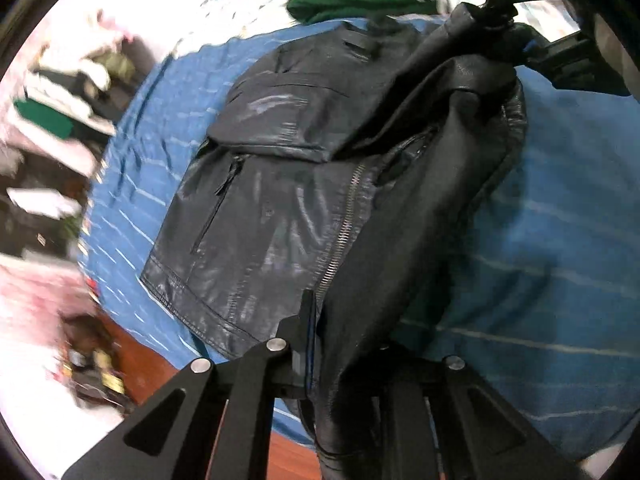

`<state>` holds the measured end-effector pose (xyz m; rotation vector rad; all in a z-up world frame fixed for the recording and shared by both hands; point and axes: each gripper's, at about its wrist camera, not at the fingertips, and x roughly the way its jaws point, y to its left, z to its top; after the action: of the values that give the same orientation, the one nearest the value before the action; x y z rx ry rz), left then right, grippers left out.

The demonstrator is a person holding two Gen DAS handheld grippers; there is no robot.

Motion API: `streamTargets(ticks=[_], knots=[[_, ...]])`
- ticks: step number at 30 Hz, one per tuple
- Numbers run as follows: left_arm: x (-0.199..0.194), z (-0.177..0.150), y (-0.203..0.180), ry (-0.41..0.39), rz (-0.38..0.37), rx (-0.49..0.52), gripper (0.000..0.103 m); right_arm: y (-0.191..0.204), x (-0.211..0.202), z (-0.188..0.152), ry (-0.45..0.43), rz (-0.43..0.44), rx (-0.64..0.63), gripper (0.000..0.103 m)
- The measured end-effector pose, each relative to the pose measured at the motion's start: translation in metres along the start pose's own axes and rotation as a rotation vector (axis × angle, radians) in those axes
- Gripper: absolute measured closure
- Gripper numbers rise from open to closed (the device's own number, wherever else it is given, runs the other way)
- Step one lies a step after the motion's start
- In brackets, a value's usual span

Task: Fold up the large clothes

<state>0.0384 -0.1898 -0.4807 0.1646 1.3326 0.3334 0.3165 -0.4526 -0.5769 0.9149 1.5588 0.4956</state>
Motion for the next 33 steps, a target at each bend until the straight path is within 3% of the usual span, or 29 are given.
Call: streamTargets(ticks=[5,9,14,15,17,19,20,21,22,23,26,29,33], knots=[[0.009,0.028,0.078,0.06,-0.146,-0.124,0.09,0.115,0.02,-0.001,0.002,-0.123,-0.145,0.081],[0.039,0.043,0.143,0.089,-0.211,-0.217,0.088,0.201,0.084,0.007,0.041,-0.237,-0.25,0.081],[0.093,0.044,0.227,0.117,-0.204,-0.37,0.061,0.262,0.195,0.023,0.12,-0.374,-0.32,0.078],[0.105,0.041,0.245,0.129,-0.206,-0.404,0.058,0.268,0.219,0.026,0.134,-0.401,-0.321,0.076],[0.12,0.036,0.272,0.143,-0.203,-0.467,0.039,0.274,0.262,0.032,0.175,-0.449,-0.337,0.053],[0.127,0.032,0.293,0.152,-0.185,-0.508,0.039,0.278,0.303,0.04,0.219,-0.456,-0.354,0.039],[0.129,0.029,0.303,0.155,-0.18,-0.531,0.036,0.28,0.313,0.043,0.235,-0.451,-0.361,0.039],[0.128,0.029,0.307,0.155,-0.182,-0.538,0.03,0.285,0.315,0.046,0.241,-0.43,-0.363,0.039],[0.127,0.028,0.309,0.151,-0.185,-0.543,0.014,0.289,0.311,0.047,0.234,-0.389,-0.364,0.039],[0.125,0.029,0.307,0.145,-0.192,-0.542,0.007,0.293,0.301,0.049,0.22,-0.331,-0.374,0.039],[0.131,0.035,0.29,0.156,-0.213,-0.532,0.007,0.299,0.25,0.055,0.12,-0.266,-0.404,0.038],[0.15,0.04,0.272,0.196,-0.206,-0.525,0.007,0.275,0.198,0.065,0.006,-0.352,-0.349,0.038],[0.192,0.033,0.249,0.269,-0.13,-0.502,0.007,0.223,0.189,0.092,0.018,-0.363,-0.235,0.038]])
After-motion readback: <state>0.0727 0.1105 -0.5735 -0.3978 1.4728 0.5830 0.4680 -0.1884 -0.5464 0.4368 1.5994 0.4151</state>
